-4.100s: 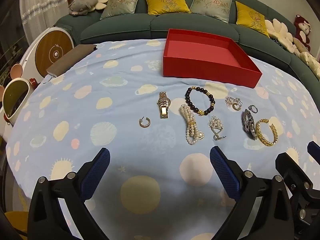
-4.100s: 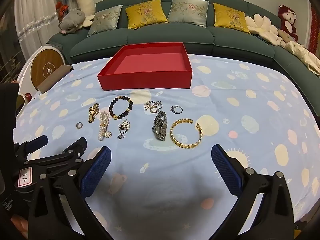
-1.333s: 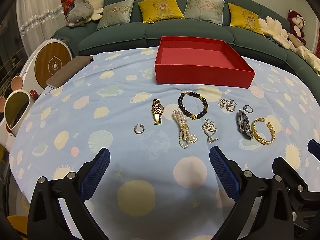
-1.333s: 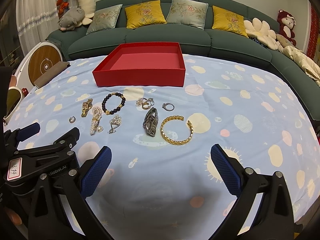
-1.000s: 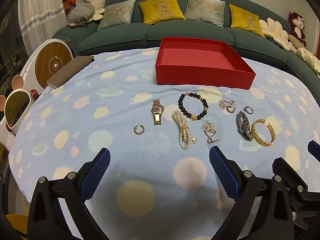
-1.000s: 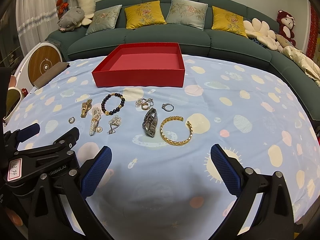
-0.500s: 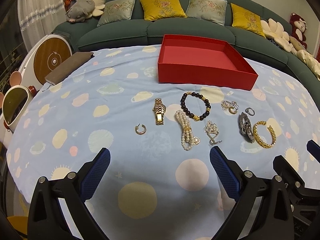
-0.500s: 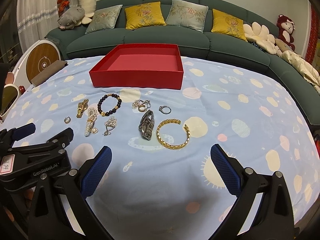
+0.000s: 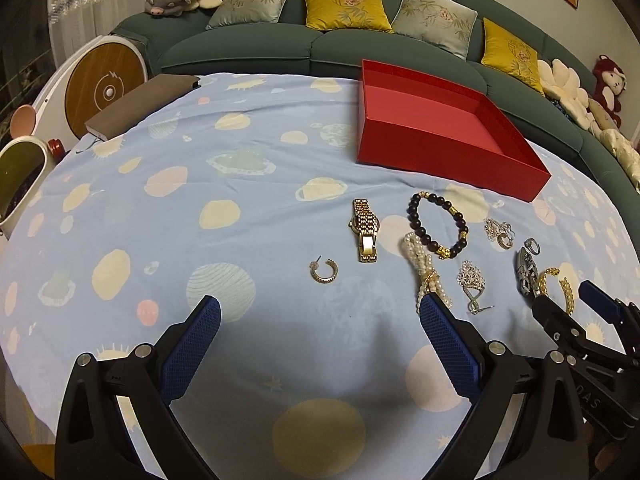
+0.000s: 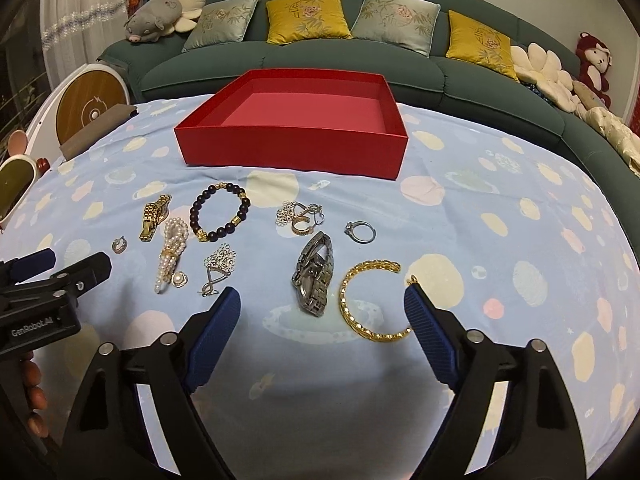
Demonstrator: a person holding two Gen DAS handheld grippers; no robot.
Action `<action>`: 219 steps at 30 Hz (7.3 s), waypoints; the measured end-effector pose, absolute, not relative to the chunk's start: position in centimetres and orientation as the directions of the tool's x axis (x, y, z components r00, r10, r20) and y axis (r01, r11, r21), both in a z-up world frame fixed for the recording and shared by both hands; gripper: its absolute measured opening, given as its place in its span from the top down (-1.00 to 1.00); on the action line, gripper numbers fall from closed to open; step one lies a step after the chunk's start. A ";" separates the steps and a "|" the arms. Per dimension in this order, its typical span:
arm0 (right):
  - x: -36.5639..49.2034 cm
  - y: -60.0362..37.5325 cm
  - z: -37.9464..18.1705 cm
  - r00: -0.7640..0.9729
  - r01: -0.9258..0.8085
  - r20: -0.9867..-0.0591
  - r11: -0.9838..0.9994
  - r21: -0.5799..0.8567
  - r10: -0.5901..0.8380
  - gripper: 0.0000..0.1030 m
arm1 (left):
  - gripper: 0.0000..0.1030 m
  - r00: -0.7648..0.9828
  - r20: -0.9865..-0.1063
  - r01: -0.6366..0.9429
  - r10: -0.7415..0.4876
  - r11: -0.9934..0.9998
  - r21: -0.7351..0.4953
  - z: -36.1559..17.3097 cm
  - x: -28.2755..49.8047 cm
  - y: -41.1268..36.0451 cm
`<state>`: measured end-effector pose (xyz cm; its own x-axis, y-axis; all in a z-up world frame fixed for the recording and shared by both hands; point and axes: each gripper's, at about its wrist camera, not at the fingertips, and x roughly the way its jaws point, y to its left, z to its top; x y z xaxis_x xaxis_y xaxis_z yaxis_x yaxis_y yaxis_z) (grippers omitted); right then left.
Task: Organize jewelry
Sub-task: 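Grasp the gold watch with the left tool while the right tool grasps the gold chain bracelet, then carry the gold watch and gold chain bracelet into the red box with both tools, then open both tools to release the watch and bracelet in the box, then grasp the pearl strand with the left tool while the right tool grasps the silver watch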
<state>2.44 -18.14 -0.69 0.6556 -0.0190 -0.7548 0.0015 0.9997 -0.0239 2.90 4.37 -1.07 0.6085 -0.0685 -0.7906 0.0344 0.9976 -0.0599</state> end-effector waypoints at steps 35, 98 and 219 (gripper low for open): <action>3.5 -19.2 -1.4 0.608 -0.020 -0.788 0.994 0.109 0.099 0.62 | -0.62 0.568 -0.808 0.065 -0.154 0.988 -0.143 -2.2 8.7 3.6; 1.5 -22.4 0.3 0.646 0.010 -0.757 0.991 0.136 0.097 0.95 | 0.83 0.615 -0.744 0.216 -0.259 0.964 -0.157 0.3 7.6 1.7; 1.7 -20.9 -3.0 0.533 -0.108 -0.833 0.989 0.105 0.147 0.72 | -0.21 0.506 -0.797 0.323 -0.330 0.929 -0.180 -2.6 5.2 -0.5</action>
<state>1.71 -20.86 -2.96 0.5330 0.1469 -0.8333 -0.1081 0.9886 0.1051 5.23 -0.53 -2.62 0.5063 -0.3299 -0.7967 0.3225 0.9293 -0.1798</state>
